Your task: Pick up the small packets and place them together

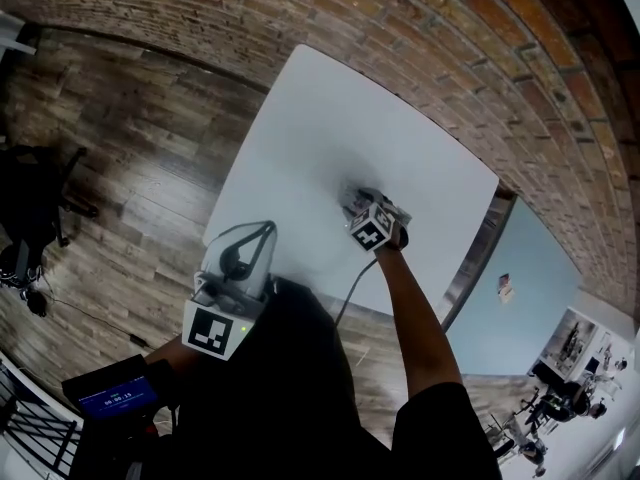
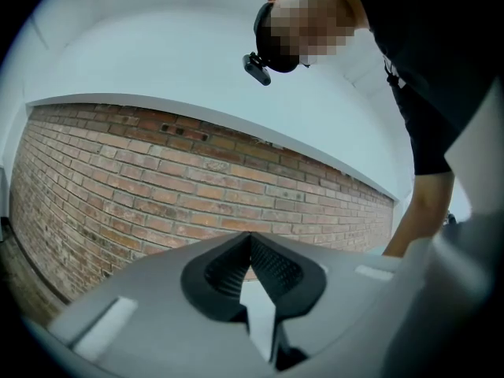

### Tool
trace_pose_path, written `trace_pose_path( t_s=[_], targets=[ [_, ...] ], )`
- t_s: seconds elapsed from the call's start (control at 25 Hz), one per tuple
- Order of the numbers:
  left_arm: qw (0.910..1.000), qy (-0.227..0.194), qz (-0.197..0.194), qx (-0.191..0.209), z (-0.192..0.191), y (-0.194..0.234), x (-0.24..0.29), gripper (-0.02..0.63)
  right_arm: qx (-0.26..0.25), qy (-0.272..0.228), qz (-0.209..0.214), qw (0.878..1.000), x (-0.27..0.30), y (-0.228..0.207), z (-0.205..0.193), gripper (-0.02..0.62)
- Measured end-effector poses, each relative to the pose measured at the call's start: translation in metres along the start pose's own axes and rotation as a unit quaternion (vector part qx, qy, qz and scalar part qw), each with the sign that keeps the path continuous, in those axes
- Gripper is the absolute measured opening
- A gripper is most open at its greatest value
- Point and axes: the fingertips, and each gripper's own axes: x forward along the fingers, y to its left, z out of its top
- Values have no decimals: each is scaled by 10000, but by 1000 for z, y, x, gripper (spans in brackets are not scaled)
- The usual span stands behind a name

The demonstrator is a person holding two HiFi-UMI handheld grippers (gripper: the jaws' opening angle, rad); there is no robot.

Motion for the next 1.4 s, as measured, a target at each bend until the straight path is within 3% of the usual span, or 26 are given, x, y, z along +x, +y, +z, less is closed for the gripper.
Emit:
trace_pose_path(
  t_s=[0.2,0.36,0.56,0.6,0.64,0.68,0.72,0.84,0.88,0.92,0.96,1.04,1.12,1.16,1.24,1.36,1.4],
  targets=[
    [9999,65,-120,-4,-5,-12,-6,0,514,-187,-126,9984,0,6,2,238],
    [9997,66,-228,17,-7,-27,-9,0,466,-510,-291,9972,-11,5,5,253],
    [9988,48,-480,39,-6,-43,-8,0,544,-1411,-729,9858,-78,-10,-1,246],
    [9987,34,-515,20,-6,-46,-8,0,687,-1648,-854,9802,-96,-19,-7,232],
    [9984,20,-561,8,-5,-49,-7,0,908,-1896,-988,9727,-114,-31,-17,176],
    [9981,10,-622,8,-5,-53,-6,0,1206,-2157,-1122,9625,-132,-46,-29,61],
    [9976,5,-693,16,-5,-57,-4,0,1562,-2418,-1262,9493,-151,-63,-42,4],
    [9960,-10,-893,12,-7,-75,3,0,2439,-3169,-1656,9015,-208,-107,-89,3],
    [9956,-24,-942,-3,-6,-84,5,0,2444,-3323,-1696,8950,-226,-111,-104,3],
    [9952,-39,-983,-18,-6,-94,6,0,2223,-3355,-1637,9007,-239,-108,-117,3],
    [9948,-47,-1018,-24,-5,-102,8,0,1792,-3238,-1457,9175,-246,-97,-128,3],
    [9943,-34,-1063,-20,-5,-111,9,0,604,-2581,-816,9608,-244,-59,-152,3],
    [9944,5,-1059,9,-6,-114,7,0,-312,-1776,-289,9832,-227,-22,-181,5],
    [9946,29,-1034,29,-7,-115,4,0,-491,-1529,-184,9869,-217,-10,-193,12],
    [9955,62,-942,50,-11,-119,-1,0,-330,-1452,-269,9885,-191,-3,-202,34],
    [9969,157,-772,42,-20,-128,-7,0,490,-1683,-650,9824,-141,-5,-188,74],
    [9973,189,-713,39,-22,-130,-9,0,755,-1718,-720,9796,-124,-6,-180,116]
  ],
)
